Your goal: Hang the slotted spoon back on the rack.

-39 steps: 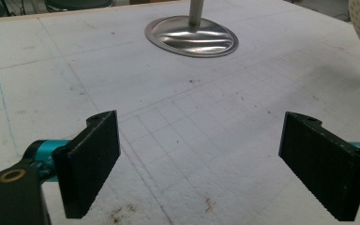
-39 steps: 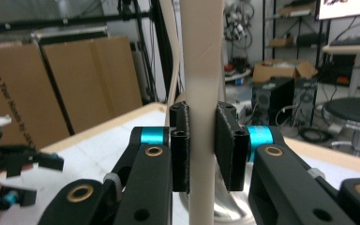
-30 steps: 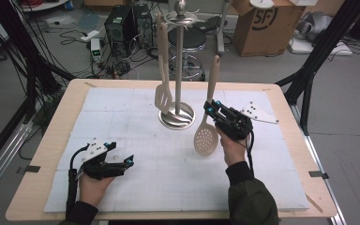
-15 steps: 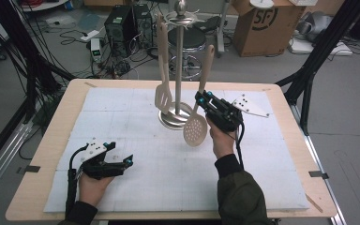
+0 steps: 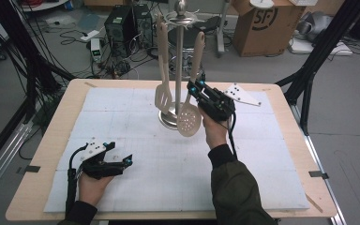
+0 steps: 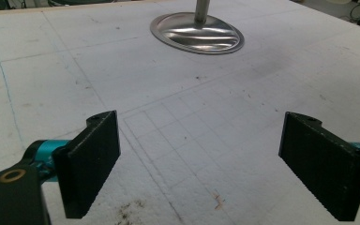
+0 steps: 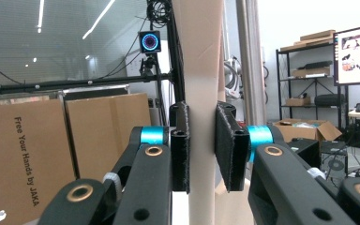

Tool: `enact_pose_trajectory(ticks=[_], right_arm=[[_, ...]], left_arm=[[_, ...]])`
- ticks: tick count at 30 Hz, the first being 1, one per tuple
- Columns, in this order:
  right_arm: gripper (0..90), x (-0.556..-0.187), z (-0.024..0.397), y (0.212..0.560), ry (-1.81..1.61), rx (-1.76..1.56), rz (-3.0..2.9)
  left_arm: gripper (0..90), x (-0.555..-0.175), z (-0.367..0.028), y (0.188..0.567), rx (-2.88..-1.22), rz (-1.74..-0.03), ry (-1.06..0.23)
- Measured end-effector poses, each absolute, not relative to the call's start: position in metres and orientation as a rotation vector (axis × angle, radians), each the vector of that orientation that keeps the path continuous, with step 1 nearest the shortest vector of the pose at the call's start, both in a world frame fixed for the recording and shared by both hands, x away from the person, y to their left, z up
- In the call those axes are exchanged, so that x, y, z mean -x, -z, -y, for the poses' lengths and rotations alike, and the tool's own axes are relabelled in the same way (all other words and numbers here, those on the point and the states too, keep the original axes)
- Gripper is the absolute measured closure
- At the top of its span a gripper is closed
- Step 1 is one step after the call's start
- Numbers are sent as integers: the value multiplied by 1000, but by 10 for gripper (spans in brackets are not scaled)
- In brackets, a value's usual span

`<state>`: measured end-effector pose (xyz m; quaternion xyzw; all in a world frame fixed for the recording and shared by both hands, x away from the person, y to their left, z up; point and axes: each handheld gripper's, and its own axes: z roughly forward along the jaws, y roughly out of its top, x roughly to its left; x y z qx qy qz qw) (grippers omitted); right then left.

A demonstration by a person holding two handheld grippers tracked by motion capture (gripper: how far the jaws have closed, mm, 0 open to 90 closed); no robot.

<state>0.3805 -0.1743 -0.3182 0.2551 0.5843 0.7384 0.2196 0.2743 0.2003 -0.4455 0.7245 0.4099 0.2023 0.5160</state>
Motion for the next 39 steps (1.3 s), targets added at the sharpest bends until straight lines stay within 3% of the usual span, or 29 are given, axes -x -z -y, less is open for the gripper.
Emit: enact_pose_trajectory(ticks=[39], right_arm=[[778,-399,153,314,-1964,-745,-1642]], left_arm=[[133,-274,-205,444,-1718,-990,-486]])
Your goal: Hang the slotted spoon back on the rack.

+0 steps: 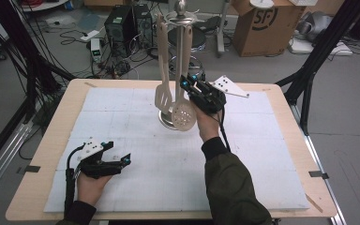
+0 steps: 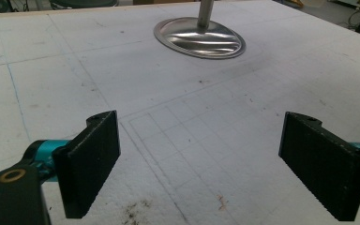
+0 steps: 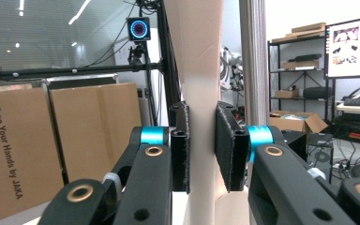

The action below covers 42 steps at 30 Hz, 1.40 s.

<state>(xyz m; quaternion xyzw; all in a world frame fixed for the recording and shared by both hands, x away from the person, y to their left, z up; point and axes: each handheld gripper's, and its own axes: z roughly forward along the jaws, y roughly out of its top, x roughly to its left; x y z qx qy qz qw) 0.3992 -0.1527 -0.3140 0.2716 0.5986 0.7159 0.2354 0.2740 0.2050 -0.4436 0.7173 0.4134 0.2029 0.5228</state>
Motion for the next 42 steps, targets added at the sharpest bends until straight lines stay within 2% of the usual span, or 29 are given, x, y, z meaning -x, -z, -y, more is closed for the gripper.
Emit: enact_pose_trajectory(ticks=[42], right_arm=[[777,-393,138,305,-1706,-806,-1612]], left_arm=[[134,-273,-206,442,-1714,-986,-489]])
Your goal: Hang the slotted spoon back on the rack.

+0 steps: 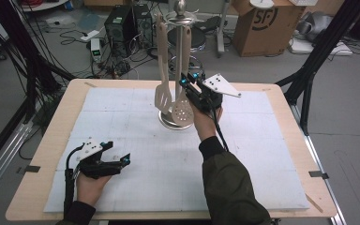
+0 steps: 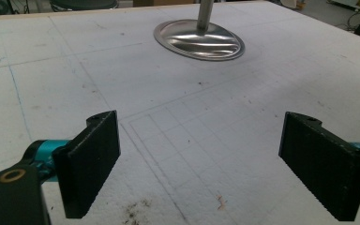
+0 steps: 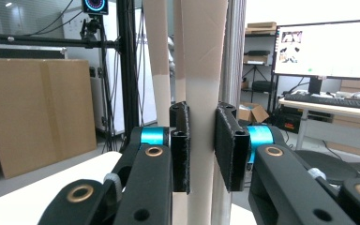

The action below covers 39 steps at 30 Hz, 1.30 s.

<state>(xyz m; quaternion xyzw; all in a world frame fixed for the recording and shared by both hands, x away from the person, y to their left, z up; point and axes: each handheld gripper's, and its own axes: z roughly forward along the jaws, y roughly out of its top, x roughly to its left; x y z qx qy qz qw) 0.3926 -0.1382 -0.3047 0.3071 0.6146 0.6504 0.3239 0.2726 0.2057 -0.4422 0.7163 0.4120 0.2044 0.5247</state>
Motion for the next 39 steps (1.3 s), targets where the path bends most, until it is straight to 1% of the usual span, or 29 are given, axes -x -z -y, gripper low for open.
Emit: enact_pose_trajectory(ticks=[10,24,30,39], right_arm=[[777,-397,138,305,-1775,-799,-1638],[777,-396,137,305,-1767,-807,-1635],[777,-400,141,305,-1838,-785,-1670],[777,-399,141,299,-1781,-785,-1687]], left_arm=[[133,-272,-207,442,-1711,-988,-492],[133,-272,-207,442,-1715,-986,-493],[134,-272,-206,442,-1716,-984,-490],[134,-272,-206,442,-1717,-984,-492]])
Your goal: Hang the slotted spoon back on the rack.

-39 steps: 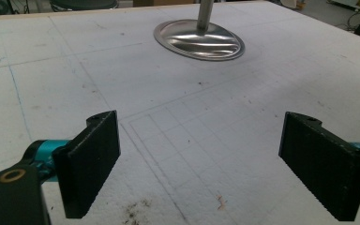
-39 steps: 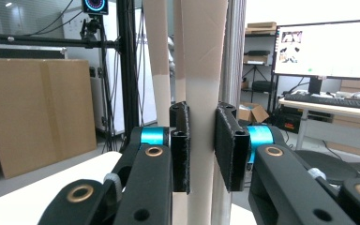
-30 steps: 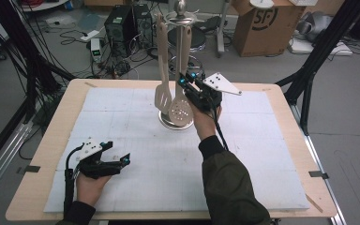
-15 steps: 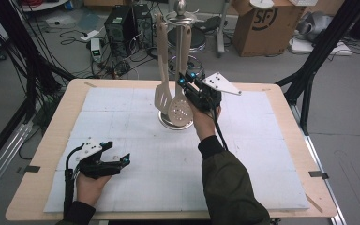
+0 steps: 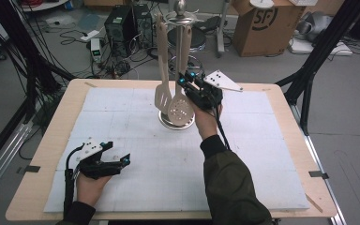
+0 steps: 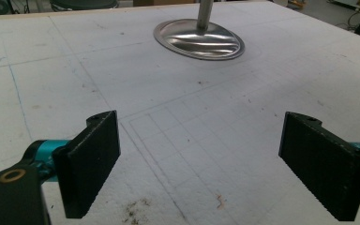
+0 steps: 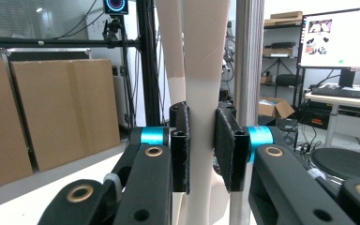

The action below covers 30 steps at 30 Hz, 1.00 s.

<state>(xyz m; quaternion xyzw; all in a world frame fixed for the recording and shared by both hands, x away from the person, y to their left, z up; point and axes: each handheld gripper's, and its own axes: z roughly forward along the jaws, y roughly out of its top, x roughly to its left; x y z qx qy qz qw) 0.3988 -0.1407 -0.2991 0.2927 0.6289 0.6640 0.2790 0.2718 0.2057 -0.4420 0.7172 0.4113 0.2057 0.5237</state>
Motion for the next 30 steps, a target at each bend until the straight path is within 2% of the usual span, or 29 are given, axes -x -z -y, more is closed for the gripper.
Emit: enact_pose_trajectory(ticks=[16,23,30], right_arm=[[777,-393,135,297,-1755,-737,-1701],[777,-392,149,294,-1800,-751,-1665],[777,-408,174,298,-1873,-829,-1647]], left_arm=[[133,-270,-208,441,-1714,-984,-494],[134,-270,-206,441,-1715,-985,-493],[134,-269,-207,442,-1712,-992,-493]])
